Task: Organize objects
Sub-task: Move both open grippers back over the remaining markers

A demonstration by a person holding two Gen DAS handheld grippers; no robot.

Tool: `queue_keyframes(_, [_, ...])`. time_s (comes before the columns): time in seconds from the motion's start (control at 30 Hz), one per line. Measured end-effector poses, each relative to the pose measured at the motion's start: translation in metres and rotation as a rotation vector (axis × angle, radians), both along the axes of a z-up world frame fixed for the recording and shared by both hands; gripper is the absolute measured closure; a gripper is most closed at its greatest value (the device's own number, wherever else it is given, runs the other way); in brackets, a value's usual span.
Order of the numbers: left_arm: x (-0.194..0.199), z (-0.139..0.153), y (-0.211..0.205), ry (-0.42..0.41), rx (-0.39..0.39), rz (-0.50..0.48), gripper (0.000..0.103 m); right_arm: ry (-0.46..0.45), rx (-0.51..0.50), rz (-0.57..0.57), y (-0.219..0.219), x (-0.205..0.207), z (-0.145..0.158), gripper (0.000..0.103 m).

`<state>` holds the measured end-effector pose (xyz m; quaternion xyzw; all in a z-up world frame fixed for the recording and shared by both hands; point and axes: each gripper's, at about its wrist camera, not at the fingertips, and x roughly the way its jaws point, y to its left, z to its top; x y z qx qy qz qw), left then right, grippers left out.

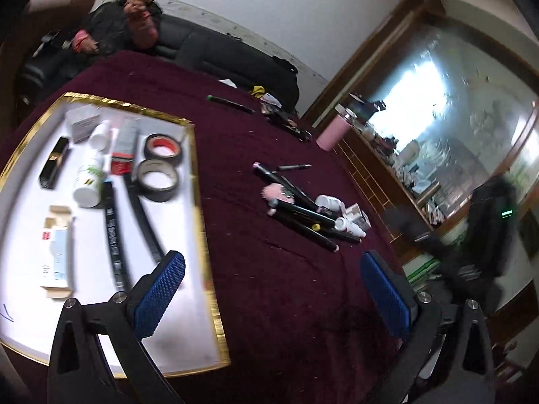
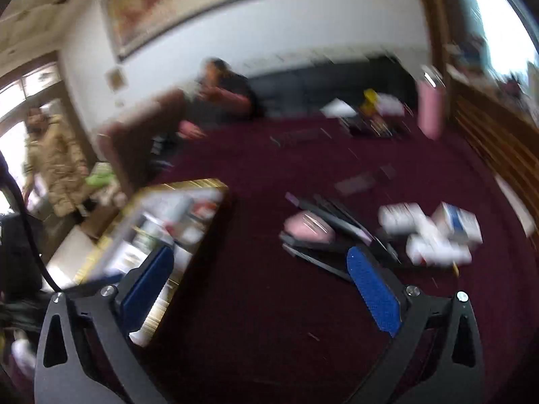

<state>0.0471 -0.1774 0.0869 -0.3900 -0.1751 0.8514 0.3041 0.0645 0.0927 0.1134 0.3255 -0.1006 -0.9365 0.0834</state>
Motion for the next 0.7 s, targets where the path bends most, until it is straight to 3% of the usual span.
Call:
queue_keyframes(0.1, [0.002,0.003,0.023,0.002,-0.055,-0.013,0.001,-0.021,-0.069,-0.072,0.041,0.009,-0.020,0.000])
queue_keyframes(0.17, [0.003,-0.002,0.037,-0.012,-0.070,-0.036,0.001,0.018,-0.194,-0.088,0.072,0.017,-0.028,0.000])
queue_keyframes(0.23, [0.000,-0.009,0.051,-0.040,-0.081,-0.050,0.001,-0.031,-0.362,-0.062,0.108,0.014,-0.040,0.000])
queue_keyframes(0.3, [-0.005,-0.017,0.063,-0.074,-0.085,-0.065,0.001,-0.059,-0.418,-0.067,0.129,0.008,-0.044,0.000])
queue_keyframes(0.4, [-0.009,-0.028,0.079,-0.105,-0.116,-0.065,0.001,-0.071,-0.458,-0.065,0.156,-0.001,-0.042,0.000])
queue_keyframes(0.53, [-0.007,-0.049,0.098,-0.124,-0.184,-0.082,0.002,-0.147,-0.468,0.004,0.171,-0.052,-0.040,0.000])
queue_keyframes(0.7, [0.005,-0.066,0.125,-0.026,-0.414,-0.079,0.002,-0.276,-0.429,0.142,0.137,-0.109,-0.059,0.000])
